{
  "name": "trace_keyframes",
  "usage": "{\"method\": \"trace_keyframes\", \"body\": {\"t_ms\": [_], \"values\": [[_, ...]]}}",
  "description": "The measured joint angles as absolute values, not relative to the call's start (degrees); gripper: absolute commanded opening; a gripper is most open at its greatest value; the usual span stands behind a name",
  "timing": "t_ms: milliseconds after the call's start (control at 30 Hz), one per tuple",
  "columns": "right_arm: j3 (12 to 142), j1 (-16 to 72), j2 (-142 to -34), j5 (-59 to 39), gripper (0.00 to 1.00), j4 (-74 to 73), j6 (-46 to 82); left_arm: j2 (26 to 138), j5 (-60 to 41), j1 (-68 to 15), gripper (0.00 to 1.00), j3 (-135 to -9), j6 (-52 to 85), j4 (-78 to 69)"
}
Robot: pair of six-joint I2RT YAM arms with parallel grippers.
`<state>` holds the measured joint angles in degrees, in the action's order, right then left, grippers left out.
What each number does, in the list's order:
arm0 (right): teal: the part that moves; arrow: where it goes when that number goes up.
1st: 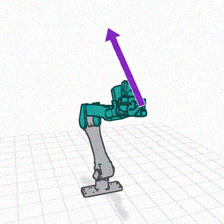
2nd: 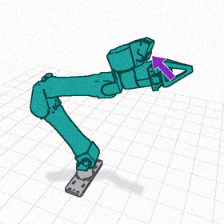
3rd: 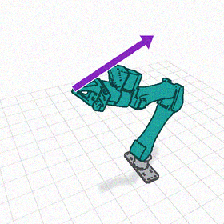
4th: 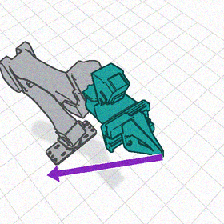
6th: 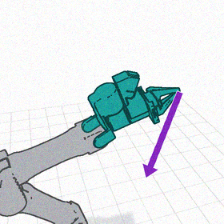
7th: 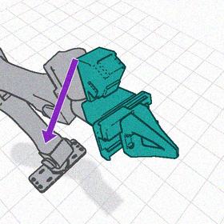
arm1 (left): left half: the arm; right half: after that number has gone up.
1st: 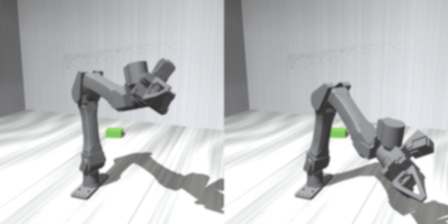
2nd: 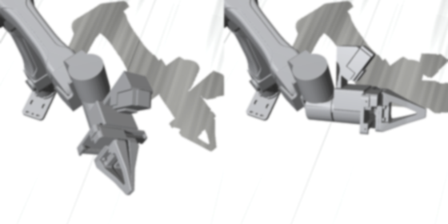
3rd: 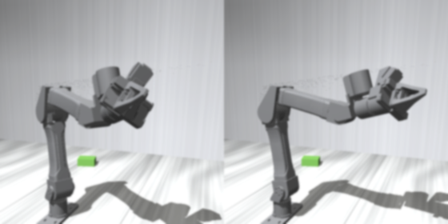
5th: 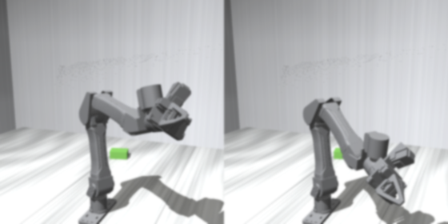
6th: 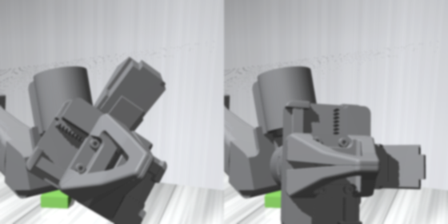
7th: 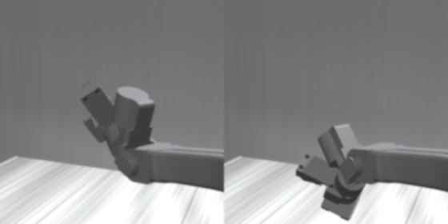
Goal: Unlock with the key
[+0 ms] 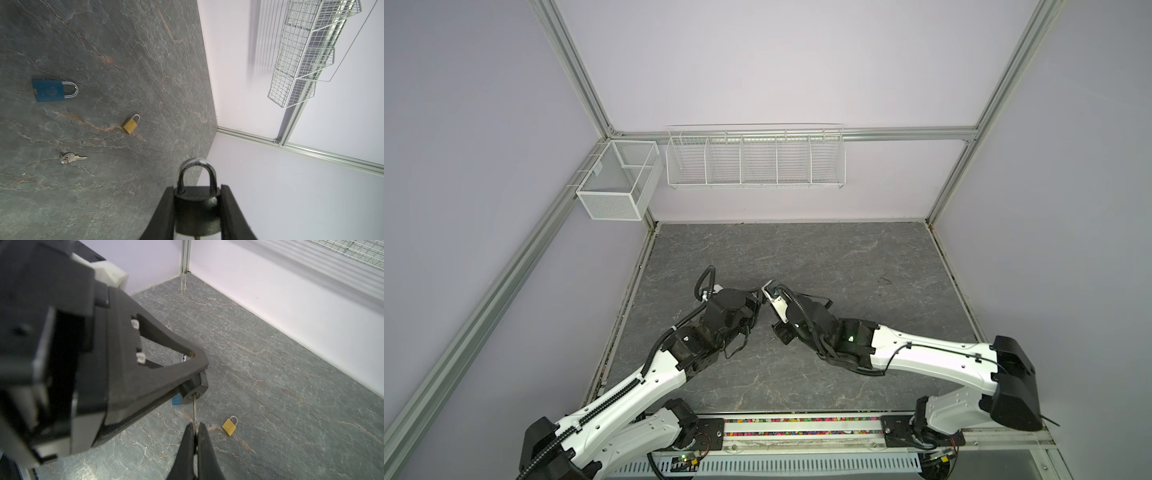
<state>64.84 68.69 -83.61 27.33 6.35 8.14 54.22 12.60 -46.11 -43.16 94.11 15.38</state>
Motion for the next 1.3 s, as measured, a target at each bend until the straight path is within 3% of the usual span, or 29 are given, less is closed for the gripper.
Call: {"method": "trace_keyframes", "body": {"t_ms": [367, 667, 1067, 1300], "values": [[67.8, 66.6, -84.2, 21.3, 0.07, 10.7, 21.3, 54.5, 13.0, -46.1, 0.00, -43.3, 90.8, 15.6], [68.3, 70.9, -85.9, 33.5, 0.07, 11.1, 9.6, 54.7, 11.9, -46.1, 0.00, -43.3, 90.7, 15.3], [60.7, 71.4, -83.8, 35.4, 0.07, -2.8, -7.0, 54.2, 12.2, -45.8, 0.00, -43.3, 91.4, 14.9], [60.9, 69.8, -83.1, 32.1, 0.07, -4.2, -0.3, 53.9, 12.7, -45.7, 0.00, -43.1, 91.4, 14.7]]}}
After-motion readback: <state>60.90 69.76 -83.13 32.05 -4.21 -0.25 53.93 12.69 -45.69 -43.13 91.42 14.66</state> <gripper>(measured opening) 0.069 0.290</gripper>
